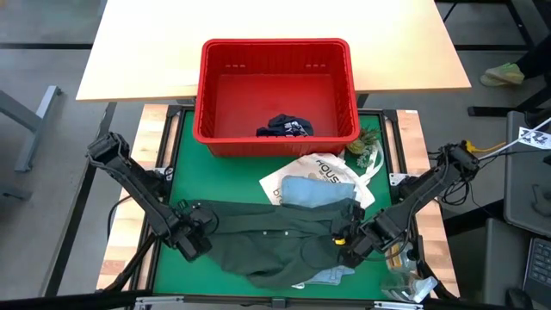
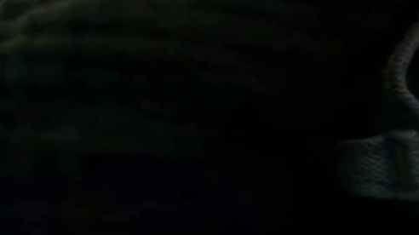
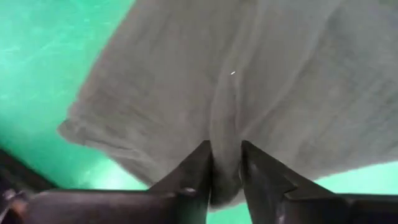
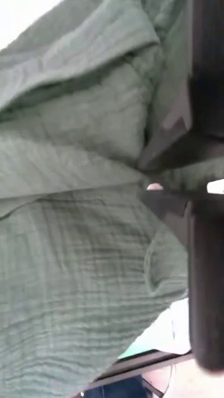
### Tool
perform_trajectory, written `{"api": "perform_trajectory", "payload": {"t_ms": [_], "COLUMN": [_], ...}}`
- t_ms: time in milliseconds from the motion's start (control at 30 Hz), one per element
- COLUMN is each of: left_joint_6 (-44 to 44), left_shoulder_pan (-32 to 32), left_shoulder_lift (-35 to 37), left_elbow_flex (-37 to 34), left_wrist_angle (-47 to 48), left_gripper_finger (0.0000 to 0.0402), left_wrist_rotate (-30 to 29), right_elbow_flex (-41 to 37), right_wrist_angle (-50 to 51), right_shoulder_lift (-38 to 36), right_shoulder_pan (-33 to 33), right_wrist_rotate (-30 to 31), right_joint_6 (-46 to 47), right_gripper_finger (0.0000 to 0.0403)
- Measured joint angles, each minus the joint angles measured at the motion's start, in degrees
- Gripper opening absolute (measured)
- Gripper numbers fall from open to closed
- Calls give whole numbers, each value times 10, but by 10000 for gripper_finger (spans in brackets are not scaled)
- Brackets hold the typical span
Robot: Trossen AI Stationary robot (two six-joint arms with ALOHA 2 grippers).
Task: Fold Laundry from Bin
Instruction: Fold the green polo shirt
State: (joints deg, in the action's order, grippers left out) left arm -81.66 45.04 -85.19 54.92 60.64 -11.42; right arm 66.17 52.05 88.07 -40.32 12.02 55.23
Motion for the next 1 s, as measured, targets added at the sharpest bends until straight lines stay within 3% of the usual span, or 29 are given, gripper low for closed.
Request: {"api": "perform_trajectory", "payload": {"t_ms": [167,267,667,733,900,1000], "left_joint_6": [46,85,253,264,264,264], "left_shoulder_pan": [0,-1,-38,-47,-76,-100], "left_shoulder_lift": [0,0,0,0,0,0], "left_elbow_flex": [0,0,0,0,0,0], "left_wrist_angle": [-61,-107,-203,-204,-208,-211], "left_gripper_finger": [105,107,106,106,106,106], "left_wrist_rotate": [-5,-28,-42,-54,-114,-140], "right_elbow_flex": [8,25,119,127,129,129], "right_wrist_angle": [6,9,57,53,10,-18], "right_shoulder_lift": [0,0,-3,-3,3,9], "right_shoulder_pan": [0,6,26,26,45,84], "right_wrist_rotate": [-14,-29,-116,-87,87,96], "right_joint_6": [-2,-2,-49,-69,-102,-102], "right_gripper_finger": [129,149,156,156,157,157]}}
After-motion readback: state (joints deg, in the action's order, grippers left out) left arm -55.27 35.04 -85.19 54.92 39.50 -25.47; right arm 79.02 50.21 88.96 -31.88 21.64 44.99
